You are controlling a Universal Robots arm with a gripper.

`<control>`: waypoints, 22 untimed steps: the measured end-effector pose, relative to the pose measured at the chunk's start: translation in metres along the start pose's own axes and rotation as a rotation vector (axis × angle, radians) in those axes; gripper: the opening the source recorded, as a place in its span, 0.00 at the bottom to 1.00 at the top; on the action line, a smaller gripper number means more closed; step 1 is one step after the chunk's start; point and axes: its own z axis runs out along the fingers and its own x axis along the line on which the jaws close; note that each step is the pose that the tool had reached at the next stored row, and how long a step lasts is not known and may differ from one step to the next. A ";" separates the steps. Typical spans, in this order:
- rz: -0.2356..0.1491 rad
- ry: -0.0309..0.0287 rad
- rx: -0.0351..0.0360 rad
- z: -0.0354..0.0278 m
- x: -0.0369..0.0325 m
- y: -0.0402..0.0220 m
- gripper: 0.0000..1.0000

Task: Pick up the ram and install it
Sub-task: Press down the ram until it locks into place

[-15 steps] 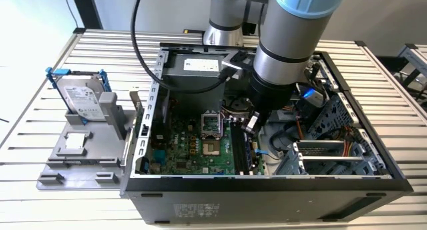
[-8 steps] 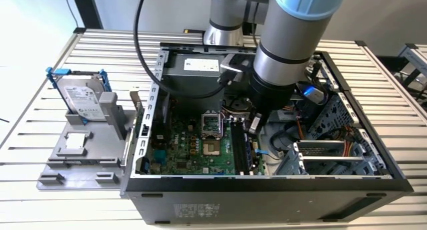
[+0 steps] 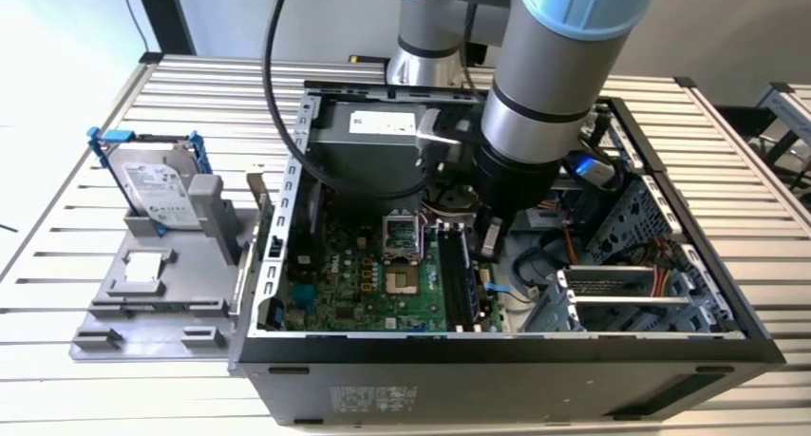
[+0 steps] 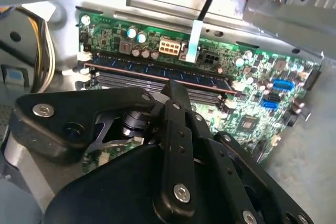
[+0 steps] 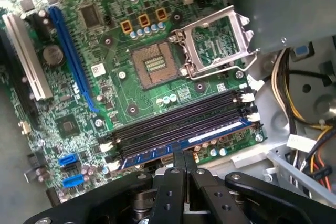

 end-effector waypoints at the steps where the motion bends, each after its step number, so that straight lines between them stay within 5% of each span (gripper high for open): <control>1: -0.018 0.0001 -0.0003 0.0001 0.0000 0.0000 0.00; 13: -0.217 -0.0006 0.0001 0.0013 0.0000 -0.0001 0.00; 22: -0.295 -0.0039 0.0128 0.0018 0.0002 0.0006 0.00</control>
